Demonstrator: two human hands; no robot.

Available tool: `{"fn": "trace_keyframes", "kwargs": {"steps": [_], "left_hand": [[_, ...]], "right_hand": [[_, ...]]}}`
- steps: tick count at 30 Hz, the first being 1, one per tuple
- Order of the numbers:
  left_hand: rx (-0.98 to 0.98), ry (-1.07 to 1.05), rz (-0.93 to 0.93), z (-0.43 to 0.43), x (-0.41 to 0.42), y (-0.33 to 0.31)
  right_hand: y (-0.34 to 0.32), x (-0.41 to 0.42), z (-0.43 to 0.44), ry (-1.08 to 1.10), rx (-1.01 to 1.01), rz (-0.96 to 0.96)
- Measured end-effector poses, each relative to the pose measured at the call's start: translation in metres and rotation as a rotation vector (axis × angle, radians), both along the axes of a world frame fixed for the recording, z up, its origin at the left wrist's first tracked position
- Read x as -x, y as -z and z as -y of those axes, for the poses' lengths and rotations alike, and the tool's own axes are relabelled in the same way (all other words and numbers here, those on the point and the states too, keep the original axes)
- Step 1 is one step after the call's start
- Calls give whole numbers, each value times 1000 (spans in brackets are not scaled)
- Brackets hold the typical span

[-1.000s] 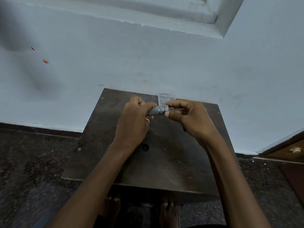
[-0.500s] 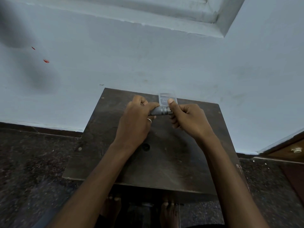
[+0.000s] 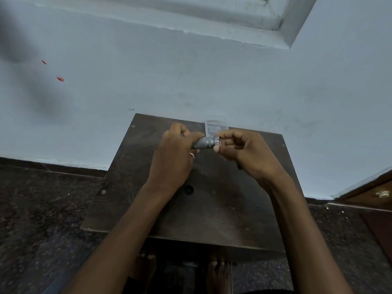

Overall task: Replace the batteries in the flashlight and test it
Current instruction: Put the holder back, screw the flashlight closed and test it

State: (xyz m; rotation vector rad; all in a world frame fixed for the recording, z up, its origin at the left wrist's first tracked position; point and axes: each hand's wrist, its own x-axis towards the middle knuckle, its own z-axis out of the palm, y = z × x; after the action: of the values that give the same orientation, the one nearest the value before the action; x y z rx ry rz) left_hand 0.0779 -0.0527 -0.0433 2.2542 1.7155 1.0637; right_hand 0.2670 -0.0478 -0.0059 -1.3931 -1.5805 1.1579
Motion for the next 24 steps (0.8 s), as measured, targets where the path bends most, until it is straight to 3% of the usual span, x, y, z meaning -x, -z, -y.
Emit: {"fn": "trace_keyframes", "kwargs": {"steps": [7, 12, 17, 21, 24], "left_hand": [[-14, 7, -11, 0, -1, -1], [-10, -8, -15, 0, 1, -1], [-4, -25, -25, 0, 1, -2], [0, -21, -20, 1, 0, -2], [-5, -17, -16, 1, 0, -3]], "right_hand": [[7, 6, -1, 92, -41, 228], [4, 6, -1, 106, -39, 204], [1, -2, -2, -13, -6, 1], [5, -2, -5, -14, -20, 34], [8, -2, -5, -3, -57, 164]]}}
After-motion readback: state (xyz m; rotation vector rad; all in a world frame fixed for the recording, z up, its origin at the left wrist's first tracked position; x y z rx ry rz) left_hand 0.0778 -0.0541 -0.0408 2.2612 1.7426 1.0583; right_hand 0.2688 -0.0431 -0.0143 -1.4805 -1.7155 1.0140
